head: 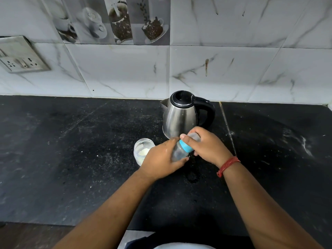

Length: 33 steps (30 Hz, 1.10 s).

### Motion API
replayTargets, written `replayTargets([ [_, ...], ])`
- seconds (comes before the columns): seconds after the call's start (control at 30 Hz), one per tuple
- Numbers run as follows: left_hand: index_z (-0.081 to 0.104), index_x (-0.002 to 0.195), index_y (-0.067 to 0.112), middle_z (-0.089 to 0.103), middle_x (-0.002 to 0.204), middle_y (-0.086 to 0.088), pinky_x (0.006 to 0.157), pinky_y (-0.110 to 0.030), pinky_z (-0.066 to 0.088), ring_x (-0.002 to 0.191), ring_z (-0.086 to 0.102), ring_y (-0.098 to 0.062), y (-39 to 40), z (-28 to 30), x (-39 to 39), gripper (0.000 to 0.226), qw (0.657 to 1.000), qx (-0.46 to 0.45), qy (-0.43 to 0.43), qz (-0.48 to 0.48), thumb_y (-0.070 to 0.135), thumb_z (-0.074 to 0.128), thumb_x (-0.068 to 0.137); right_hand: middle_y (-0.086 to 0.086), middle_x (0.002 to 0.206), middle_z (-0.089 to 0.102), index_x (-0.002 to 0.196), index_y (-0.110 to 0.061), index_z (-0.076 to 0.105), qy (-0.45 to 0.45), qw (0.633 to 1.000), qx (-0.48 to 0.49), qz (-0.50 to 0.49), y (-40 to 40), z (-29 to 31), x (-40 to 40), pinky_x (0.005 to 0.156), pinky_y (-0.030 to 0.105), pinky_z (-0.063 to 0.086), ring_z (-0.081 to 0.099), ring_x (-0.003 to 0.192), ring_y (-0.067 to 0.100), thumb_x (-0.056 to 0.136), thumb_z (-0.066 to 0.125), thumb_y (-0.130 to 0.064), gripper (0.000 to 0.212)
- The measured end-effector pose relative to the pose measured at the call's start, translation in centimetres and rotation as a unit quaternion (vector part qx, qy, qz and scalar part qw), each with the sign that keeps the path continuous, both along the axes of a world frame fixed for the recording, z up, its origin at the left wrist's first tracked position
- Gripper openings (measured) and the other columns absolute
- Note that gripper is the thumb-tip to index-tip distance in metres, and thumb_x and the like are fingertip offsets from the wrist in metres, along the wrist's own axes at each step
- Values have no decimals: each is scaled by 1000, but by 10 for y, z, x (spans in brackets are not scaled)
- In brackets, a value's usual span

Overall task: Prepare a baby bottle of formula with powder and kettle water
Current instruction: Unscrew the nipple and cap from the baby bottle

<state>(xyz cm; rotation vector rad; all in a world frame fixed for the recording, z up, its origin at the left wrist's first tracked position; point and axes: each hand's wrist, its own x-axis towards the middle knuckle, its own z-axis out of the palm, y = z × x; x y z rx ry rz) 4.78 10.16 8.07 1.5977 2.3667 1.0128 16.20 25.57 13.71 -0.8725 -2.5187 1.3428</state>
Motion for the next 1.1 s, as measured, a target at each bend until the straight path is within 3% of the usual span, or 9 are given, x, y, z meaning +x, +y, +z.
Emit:
replayTargets([
  [0.1, 52, 136, 18, 70, 112, 4, 74, -37, 56, 94, 68, -17, -1, 1, 3, 68, 999, -10, 42, 11, 61, 64, 85, -6, 70, 65, 78, -21, 59, -22, 997, 68, -22, -2, -4, -3, 54, 24, 46, 60, 58, 2, 87, 57, -70, 49],
  [0.17, 53, 134, 19, 70, 109, 4, 74, -38, 56, 91, 68, -16, -1, 3, 6, 69, 1000, -11, 10, 13, 66, 60, 83, -5, 65, 62, 73, -18, 57, -3, 997, 77, -25, -4, -7, -5, 55, 26, 45, 57, 57, 3, 89, 59, -63, 48],
  [0.3, 58, 128, 23, 72, 96, 5, 76, -42, 57, 82, 69, -16, -3, 6, 7, 61, 984, -3, -175, -19, 58, 72, 80, -3, 64, 60, 72, -19, 57, 56, 997, 57, 6, -5, -8, -4, 57, 27, 45, 55, 59, 3, 94, 62, -45, 34],
  [0.43, 63, 114, 33, 72, 93, -4, 80, -48, 57, 82, 68, -20, -8, 9, 7, 40, 947, 21, -318, -40, 49, 79, 81, -1, 87, 66, 91, -20, 64, 122, 990, -11, 66, -2, -2, 0, 66, 24, 50, 61, 77, 10, 92, 63, -37, 17],
  [0.5, 63, 113, 34, 71, 96, -4, 81, -43, 56, 83, 66, -14, -9, 10, 7, 40, 944, 31, -328, -28, 51, 77, 80, -7, 99, 66, 102, -24, 66, 146, 985, -50, 75, 1, -1, 1, 70, 16, 50, 62, 85, 4, 93, 65, -31, 12],
  [0.6, 63, 117, 25, 71, 100, -6, 83, -36, 56, 86, 65, -11, -11, 10, 6, 47, 938, 42, -345, -9, 51, 76, 80, -13, 99, 65, 109, -29, 65, 169, 982, -72, 47, 5, -2, 2, 66, 15, 48, 59, 79, -3, 90, 62, -32, 20],
  [0.77, 60, 125, 28, 72, 105, 6, 89, -31, 58, 100, 69, -15, -19, 4, 4, 48, 930, 42, -365, 12, 48, 76, 84, -6, 107, 68, 111, -35, 64, 202, 974, -104, -24, 14, -13, 7, 71, 25, 55, 65, 93, 10, 88, 60, -37, 23],
  [0.9, 56, 129, 36, 70, 114, 4, 93, -26, 56, 107, 68, -14, -22, -1, 4, 48, 921, 72, -381, 32, 47, 75, 86, -9, 115, 58, 115, -34, 63, 113, 987, 44, -109, 32, -41, 17, 77, 10, 43, 58, 97, 4, 87, 70, -33, 29],
  [1.1, 51, 131, 40, 70, 120, 9, 97, -34, 56, 109, 69, -10, -22, -6, 0, 45, 927, 71, -362, 64, 47, 71, 91, 7, 132, 53, 138, -26, 58, -134, 963, 211, -104, 56, -90, 48, 103, 41, 47, 49, 122, 30, 89, 66, -16, 50],
])
